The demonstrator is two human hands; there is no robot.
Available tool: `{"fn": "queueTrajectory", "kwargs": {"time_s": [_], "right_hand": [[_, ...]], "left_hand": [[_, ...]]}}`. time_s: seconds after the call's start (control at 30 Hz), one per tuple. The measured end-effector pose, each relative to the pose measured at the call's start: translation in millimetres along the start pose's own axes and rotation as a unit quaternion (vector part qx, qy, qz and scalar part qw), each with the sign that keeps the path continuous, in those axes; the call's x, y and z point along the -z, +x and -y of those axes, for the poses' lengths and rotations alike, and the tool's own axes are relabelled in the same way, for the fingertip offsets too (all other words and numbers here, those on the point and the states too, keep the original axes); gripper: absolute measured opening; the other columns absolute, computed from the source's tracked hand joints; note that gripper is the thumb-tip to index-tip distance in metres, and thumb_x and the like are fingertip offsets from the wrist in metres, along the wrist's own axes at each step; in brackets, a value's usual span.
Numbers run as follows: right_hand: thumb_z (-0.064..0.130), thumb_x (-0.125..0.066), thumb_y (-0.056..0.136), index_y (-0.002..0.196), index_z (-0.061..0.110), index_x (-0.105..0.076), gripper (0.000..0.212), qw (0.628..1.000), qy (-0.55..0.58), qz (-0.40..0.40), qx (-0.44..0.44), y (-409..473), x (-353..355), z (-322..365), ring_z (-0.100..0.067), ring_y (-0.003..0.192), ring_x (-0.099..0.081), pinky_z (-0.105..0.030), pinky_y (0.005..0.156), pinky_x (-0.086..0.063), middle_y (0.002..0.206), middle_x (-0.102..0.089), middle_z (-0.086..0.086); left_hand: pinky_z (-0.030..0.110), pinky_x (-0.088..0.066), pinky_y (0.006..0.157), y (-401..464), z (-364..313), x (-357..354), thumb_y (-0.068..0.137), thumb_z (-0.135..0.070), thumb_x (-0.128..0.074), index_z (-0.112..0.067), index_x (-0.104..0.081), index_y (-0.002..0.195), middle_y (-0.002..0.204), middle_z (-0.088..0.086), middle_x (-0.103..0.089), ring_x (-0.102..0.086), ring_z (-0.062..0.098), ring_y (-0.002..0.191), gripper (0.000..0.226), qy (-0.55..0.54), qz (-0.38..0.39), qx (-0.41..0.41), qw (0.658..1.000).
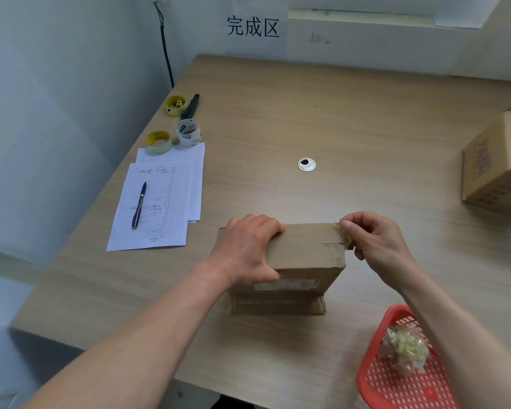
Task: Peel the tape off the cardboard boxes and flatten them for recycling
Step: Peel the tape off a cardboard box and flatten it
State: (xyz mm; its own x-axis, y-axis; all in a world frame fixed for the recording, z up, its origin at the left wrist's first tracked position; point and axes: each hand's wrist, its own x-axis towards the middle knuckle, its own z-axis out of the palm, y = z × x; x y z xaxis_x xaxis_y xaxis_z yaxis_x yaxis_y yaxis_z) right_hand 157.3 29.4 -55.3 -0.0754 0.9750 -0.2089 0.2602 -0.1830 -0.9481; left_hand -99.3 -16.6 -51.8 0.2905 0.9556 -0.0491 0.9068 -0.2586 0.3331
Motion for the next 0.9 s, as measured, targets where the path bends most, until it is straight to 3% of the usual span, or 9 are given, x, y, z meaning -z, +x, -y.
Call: {"fn": "queueTrajectory", "kwargs": {"time_s": [0.13, 0.2, 0.3, 0.43, 0.57, 0.7, 0.8, 0.9], "right_hand": [[0.022, -0.053, 0.103, 0.092, 0.012, -0.07, 0.023, 0.993, 0.099, -0.058, -0.027, -9.0, -5.6, -8.0, -0.008, 0.049, -0.041, -0.022, 0.043, -0.033, 0.056, -0.057, 0.011], [0.022, -0.063, 0.097, 0.089, 0.012, -0.069, 0.013, 0.995, 0.081, -0.05, -0.018, -15.5, -8.3, -9.9, -0.007, 0.055, -0.047, -0.021, 0.044, -0.038, 0.062, -0.061, 0.011], [0.016, -0.071, 0.091, 0.087, 0.01, -0.071, 0.007, 0.996, 0.063, -0.061, -0.012, -22.5, -16.1, -18.0, -0.013, 0.07, -0.062, -0.026, 0.055, -0.052, 0.079, -0.071, 0.0], [0.014, -0.065, 0.096, 0.078, 0.003, -0.07, 0.021, 0.987, 0.131, -0.094, -0.016, -26.9, -21.2, -29.1, -0.023, 0.073, -0.068, -0.037, 0.068, -0.059, 0.075, -0.071, -0.013], [0.018, -0.057, 0.101, 0.072, 0.003, -0.064, 0.033, 0.978, 0.183, -0.061, -0.075, -17.9, -14.5, -31.0, -0.018, 0.056, -0.058, -0.031, 0.056, -0.056, 0.059, -0.06, -0.006], [0.02, -0.055, 0.102, 0.079, 0.005, -0.063, 0.028, 0.985, 0.139, -0.025, -0.097, -1.1, -7.6, -24.6, -0.01, 0.041, -0.042, -0.025, 0.04, -0.04, 0.053, -0.052, -0.001], [0.015, -0.06, 0.099, 0.083, 0.011, -0.06, 0.016, 0.99, 0.098, -0.018, -0.102, 8.6, -4.6, -10.2, -0.01, 0.042, -0.045, -0.024, 0.041, -0.032, 0.055, -0.053, -0.002], [0.015, -0.064, 0.096, 0.078, 0.006, -0.057, 0.022, 0.994, 0.083, -0.017, -0.075, 12.6, 2.7, 2.8, -0.008, 0.039, -0.048, -0.019, 0.039, -0.035, 0.06, -0.053, -0.01]], "left_hand": [[0.037, -0.04, 0.085, -1.3, 1.9, -1.2, 0.053, -0.05, -0.081, -0.028, -0.053, 0.117, 0.108, -0.01, -0.057, -0.051, 0.017, 0.098, 0.074, -0.005, -0.004, 0.002, 1.0], [0.036, -0.039, 0.086, -1.6, 1.2, -2.6, 0.052, -0.05, -0.081, -0.029, -0.053, 0.117, 0.108, -0.011, -0.057, -0.051, 0.016, 0.098, 0.074, -0.005, -0.004, 0.004, 1.0], [0.035, -0.038, 0.085, -1.6, 2.3, -3.3, 0.051, -0.05, -0.08, -0.029, -0.053, 0.117, 0.108, -0.012, -0.057, -0.051, 0.015, 0.098, 0.075, -0.01, -0.007, 0.007, 1.0], [0.036, -0.04, 0.085, -2.3, 1.2, -4.9, 0.049, -0.052, -0.077, -0.028, -0.055, 0.117, 0.108, -0.011, -0.059, -0.053, 0.016, 0.098, 0.075, -0.015, -0.017, 0.008, 1.0], [0.034, -0.04, 0.082, -6.1, 0.3, -7.9, 0.048, -0.051, -0.075, -0.028, -0.055, 0.115, 0.106, -0.011, -0.059, -0.053, 0.016, 0.095, 0.074, -0.011, -0.031, 0.0, 0.999], [0.034, -0.04, 0.083, -5.7, -2.0, -7.9, 0.048, -0.052, -0.076, -0.027, -0.056, 0.115, 0.107, -0.01, -0.06, -0.054, 0.016, 0.095, 0.074, -0.007, -0.03, -0.001, 1.0], [0.035, -0.041, 0.083, -6.8, -3.4, -7.3, 0.048, -0.054, -0.072, -0.027, -0.056, 0.115, 0.107, -0.01, -0.06, -0.054, 0.017, 0.096, 0.074, -0.006, -0.031, 0.003, 0.999], [0.034, -0.04, 0.082, -7.6, -5.5, -8.4, 0.047, -0.054, -0.069, -0.026, -0.057, 0.115, 0.107, -0.01, -0.06, -0.055, 0.018, 0.097, 0.074, -0.01, -0.038, 0.008, 0.999]]}}
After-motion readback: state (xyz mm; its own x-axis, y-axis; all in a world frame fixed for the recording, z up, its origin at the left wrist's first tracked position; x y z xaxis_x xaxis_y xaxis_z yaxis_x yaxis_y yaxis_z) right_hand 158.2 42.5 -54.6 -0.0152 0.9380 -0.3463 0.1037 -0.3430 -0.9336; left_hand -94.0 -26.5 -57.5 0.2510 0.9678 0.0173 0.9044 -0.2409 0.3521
